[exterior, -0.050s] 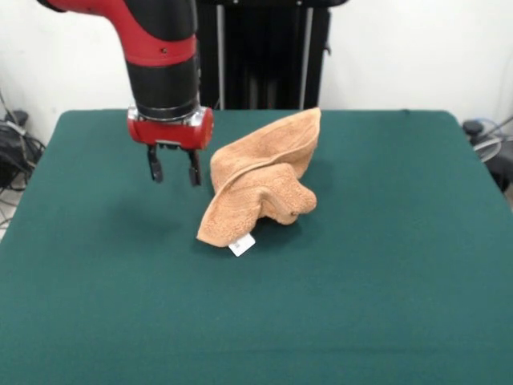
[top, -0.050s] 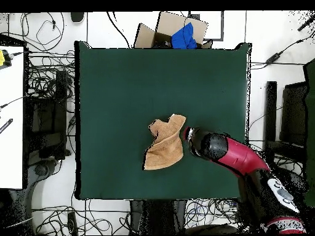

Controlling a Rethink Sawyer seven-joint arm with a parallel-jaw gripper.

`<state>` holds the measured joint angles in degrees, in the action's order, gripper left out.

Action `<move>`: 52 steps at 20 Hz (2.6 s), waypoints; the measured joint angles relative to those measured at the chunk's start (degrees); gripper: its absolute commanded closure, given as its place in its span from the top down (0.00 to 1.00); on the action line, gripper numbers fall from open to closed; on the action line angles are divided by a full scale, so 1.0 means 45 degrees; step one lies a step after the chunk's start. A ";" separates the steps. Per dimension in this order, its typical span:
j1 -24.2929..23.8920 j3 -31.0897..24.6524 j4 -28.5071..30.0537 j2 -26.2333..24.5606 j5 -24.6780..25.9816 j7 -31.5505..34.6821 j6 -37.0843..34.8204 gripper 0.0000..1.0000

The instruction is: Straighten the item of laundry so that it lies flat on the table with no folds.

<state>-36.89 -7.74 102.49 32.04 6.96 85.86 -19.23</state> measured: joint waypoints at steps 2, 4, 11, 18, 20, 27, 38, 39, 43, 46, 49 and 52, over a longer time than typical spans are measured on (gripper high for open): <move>-0.0153 -0.0126 0.0017 0.0001 -0.0105 0.0000 0.0000 1.00; -0.0414 -0.0358 0.0073 -0.0010 -0.0212 0.0000 0.0000 1.00; -0.1265 -0.1145 0.0242 -0.0519 -0.0380 0.0000 0.0003 1.00; -0.1683 -0.1832 0.0245 -0.1386 -0.0380 0.0000 0.0003 1.00; -0.1746 -0.1972 0.0249 -0.1610 -0.0380 0.0000 0.0005 1.00; -0.2128 -0.2537 0.0253 -0.2166 -0.0385 0.0000 0.0079 1.00; -0.2211 -0.2600 0.0507 -0.1782 -0.0382 0.0000 0.0132 1.00; -0.2208 -0.2600 0.0590 -0.1651 -0.0382 0.0000 0.0132 1.00; -0.2199 -0.2601 0.0836 -0.1047 -0.0382 0.0000 0.0003 1.00; -0.2183 -0.2601 0.0901 -0.0676 -0.0393 0.0000 -0.0273 1.00; -0.2174 -0.2601 0.0919 -0.0353 -0.0432 0.0000 -0.0603 1.00; -0.2174 -0.2603 0.0919 -0.0225 -0.0432 0.0000 -0.0680 1.00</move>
<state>-46.67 -19.45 106.62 31.03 5.01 85.86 -22.29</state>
